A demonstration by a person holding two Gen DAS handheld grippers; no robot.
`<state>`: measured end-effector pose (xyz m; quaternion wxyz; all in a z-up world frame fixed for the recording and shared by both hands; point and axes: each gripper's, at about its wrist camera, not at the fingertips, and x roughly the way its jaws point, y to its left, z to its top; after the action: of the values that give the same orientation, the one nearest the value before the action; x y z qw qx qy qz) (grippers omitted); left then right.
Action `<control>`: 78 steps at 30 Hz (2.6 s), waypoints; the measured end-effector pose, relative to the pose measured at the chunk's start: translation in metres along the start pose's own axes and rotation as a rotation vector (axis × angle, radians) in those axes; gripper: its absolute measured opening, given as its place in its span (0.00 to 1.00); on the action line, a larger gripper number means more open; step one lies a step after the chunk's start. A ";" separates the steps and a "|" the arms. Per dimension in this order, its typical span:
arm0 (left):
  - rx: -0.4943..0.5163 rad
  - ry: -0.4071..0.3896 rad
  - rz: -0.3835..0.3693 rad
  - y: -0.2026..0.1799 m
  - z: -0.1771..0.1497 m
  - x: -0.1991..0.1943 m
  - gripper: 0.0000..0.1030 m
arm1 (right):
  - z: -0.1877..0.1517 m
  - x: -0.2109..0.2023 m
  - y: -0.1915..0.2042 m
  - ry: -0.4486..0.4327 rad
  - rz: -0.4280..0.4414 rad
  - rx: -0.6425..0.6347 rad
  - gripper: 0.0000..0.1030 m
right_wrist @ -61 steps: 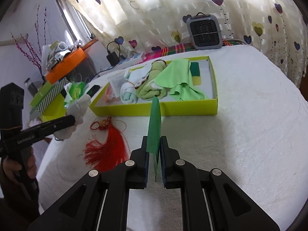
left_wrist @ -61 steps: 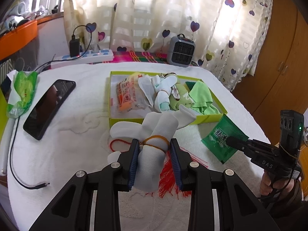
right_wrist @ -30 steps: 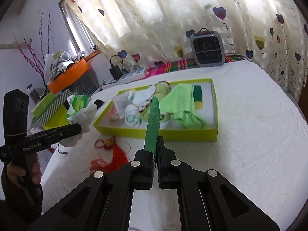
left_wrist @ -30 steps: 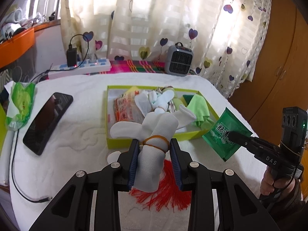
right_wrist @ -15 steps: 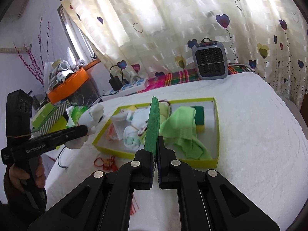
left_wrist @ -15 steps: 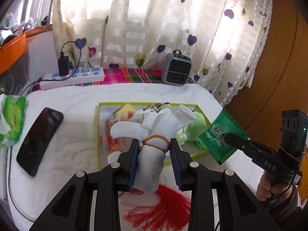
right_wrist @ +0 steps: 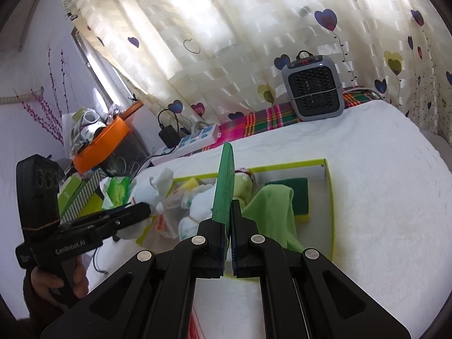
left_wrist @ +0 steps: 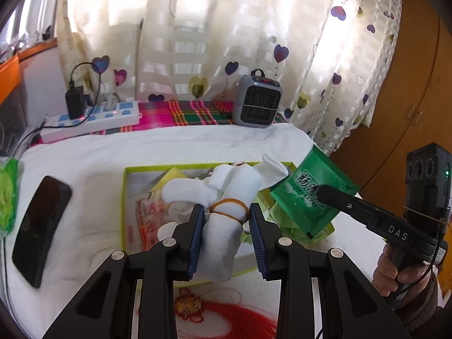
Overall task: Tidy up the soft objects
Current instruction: 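Carry the sock bundle into the box lid while the right tool carries the packet there, then open both tools to release the sock bundle and packet in the lid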
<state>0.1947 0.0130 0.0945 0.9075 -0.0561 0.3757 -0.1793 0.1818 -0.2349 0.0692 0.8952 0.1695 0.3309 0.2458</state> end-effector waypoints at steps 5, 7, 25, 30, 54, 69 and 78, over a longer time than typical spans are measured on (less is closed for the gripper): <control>-0.001 0.009 0.021 0.000 0.007 0.016 0.29 | 0.006 0.010 -0.007 -0.004 -0.002 0.024 0.03; 0.013 0.015 0.033 -0.003 0.007 0.023 0.29 | 0.008 0.015 -0.011 -0.004 -0.005 0.035 0.03; 0.018 0.077 0.047 -0.003 0.000 0.058 0.33 | 0.008 0.043 -0.027 0.039 -0.118 0.011 0.11; 0.035 0.071 0.082 -0.005 -0.002 0.060 0.40 | 0.006 0.044 -0.026 0.033 -0.173 -0.023 0.19; 0.053 0.041 0.113 -0.013 -0.011 0.042 0.54 | 0.003 0.025 -0.017 -0.025 -0.290 -0.089 0.63; 0.040 0.001 0.122 -0.016 -0.023 0.009 0.55 | -0.009 0.000 0.004 -0.043 -0.255 -0.112 0.64; 0.017 -0.007 0.152 -0.008 -0.035 -0.008 0.55 | -0.027 -0.004 0.025 0.000 -0.199 -0.172 0.64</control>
<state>0.1627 0.0095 0.0761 0.9202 -0.0203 0.3744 -0.1127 0.1528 -0.2126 0.0630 0.9264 0.0586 0.3236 0.1834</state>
